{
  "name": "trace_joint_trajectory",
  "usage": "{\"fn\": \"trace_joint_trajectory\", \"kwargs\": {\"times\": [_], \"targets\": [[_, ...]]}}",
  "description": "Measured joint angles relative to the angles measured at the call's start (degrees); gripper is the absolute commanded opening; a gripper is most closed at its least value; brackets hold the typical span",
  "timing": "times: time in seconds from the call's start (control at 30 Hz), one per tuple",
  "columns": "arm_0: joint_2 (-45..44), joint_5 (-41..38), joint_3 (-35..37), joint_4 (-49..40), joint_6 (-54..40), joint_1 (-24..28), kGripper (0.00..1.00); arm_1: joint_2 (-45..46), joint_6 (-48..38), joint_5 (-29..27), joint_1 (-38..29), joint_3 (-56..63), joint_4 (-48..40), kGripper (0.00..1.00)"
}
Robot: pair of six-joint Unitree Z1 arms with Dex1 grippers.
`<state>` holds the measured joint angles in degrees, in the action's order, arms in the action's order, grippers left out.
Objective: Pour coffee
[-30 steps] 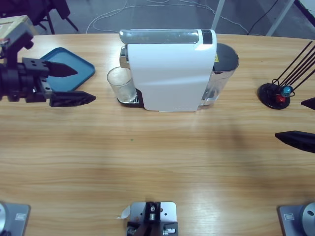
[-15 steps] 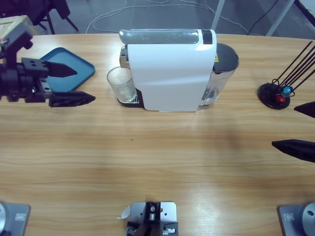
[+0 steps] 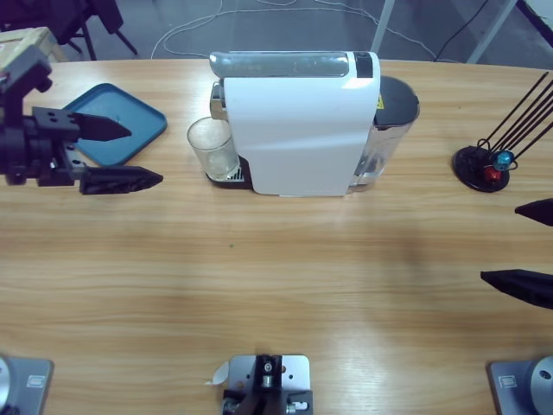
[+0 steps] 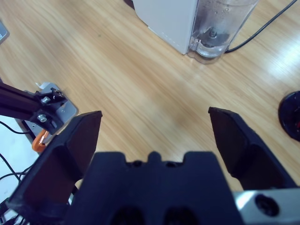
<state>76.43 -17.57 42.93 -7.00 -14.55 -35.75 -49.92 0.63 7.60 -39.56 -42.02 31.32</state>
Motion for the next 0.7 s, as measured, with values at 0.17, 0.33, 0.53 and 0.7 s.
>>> {"fn": "trace_joint_trajectory", "kwargs": {"times": [0.17, 0.33, 0.53, 0.7], "targets": [[0.0, 0.03, -0.12, 0.0, 0.0, 0.0, 1.0, -0.1, 0.5, 0.0, 0.0, -0.84, 0.14, 1.0], [0.35, 0.17, -0.12, 0.0, 0.0, 0.0, 1.0, -0.09, 0.56, 0.0, 0.0, -0.84, 0.14, 1.0], [1.95, 0.27, 0.0, 0.03, 0.0, 0.0, 1.0, -0.09, 0.68, 0.0, 0.0, -0.84, 0.14, 1.0], [6.28, 0.83, 0.36, 2.92, -0.58, 0.0, 1.0, -0.1, 0.68, 0.0, 0.0, -0.84, 0.14, 1.0]]}}
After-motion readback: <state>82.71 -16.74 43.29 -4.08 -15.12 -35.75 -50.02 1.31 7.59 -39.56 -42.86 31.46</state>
